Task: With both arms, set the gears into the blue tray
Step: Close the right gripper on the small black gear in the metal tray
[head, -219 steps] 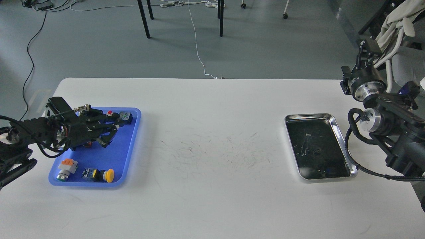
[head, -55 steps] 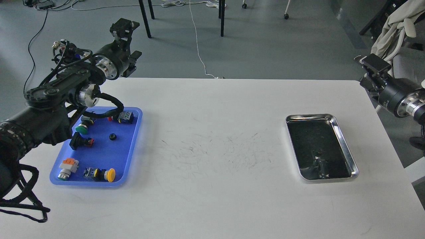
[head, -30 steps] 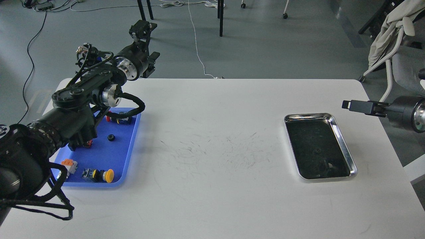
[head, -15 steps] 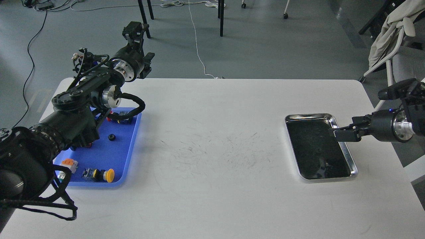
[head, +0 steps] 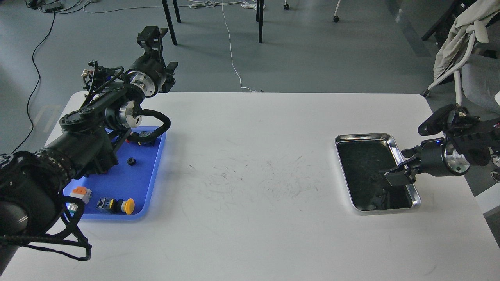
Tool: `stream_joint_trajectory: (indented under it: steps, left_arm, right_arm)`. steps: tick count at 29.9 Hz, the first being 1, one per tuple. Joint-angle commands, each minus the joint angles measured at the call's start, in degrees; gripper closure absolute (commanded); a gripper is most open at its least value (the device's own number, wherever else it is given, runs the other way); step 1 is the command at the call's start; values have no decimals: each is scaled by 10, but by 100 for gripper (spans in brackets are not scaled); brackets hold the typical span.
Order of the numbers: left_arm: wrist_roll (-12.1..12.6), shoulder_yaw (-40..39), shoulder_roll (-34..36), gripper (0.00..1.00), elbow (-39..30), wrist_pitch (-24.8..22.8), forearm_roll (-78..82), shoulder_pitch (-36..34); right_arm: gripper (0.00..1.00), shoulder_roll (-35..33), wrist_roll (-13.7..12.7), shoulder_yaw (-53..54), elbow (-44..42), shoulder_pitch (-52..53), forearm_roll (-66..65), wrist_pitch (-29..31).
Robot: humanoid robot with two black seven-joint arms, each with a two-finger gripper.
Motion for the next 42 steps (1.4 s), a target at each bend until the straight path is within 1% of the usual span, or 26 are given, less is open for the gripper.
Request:
stream_joint_trajectory:
  steps: [1, 8, 11, 15, 23, 27, 31, 36, 42]
  left_arm:
    - [-5, -3, 3, 3, 0, 0, -4, 3]
    - [-5, -2, 8, 3, 1, 3, -4, 9]
    - [-5, -2, 11, 3, 1, 3, -4, 9]
    - [-6, -2, 10, 3, 1, 4, -4, 9]
    - [-7, -3, 9, 3, 13, 3, -4, 10]
    - [-19, -2, 9, 3, 13, 3, -4, 11]
    - [-20, -2, 9, 3, 17, 2, -4, 11]
    - [-21, -1, 10, 3, 18, 2, -4, 11]
    - [-23, -1, 9, 3, 24, 1, -4, 12]
  right_arm:
    - [8, 17, 1, -4, -15, 0, 0, -1]
    - [12, 51, 1, -12, -49, -3, -1, -1]
    - [12, 64, 4, -12, -54, -4, 0, -1]
    - [13, 74, 15, -31, -62, -1, -1, 0]
    - [13, 98, 18, -46, -83, 1, 0, 0]
    - [15, 110, 24, -46, -91, 0, -1, 0]
    - [15, 121, 27, -61, -101, 2, -1, 0]
    - [16, 124, 40, -72, -105, 8, -1, 0]
    - [20, 124, 43, -87, -116, 16, -1, 0]
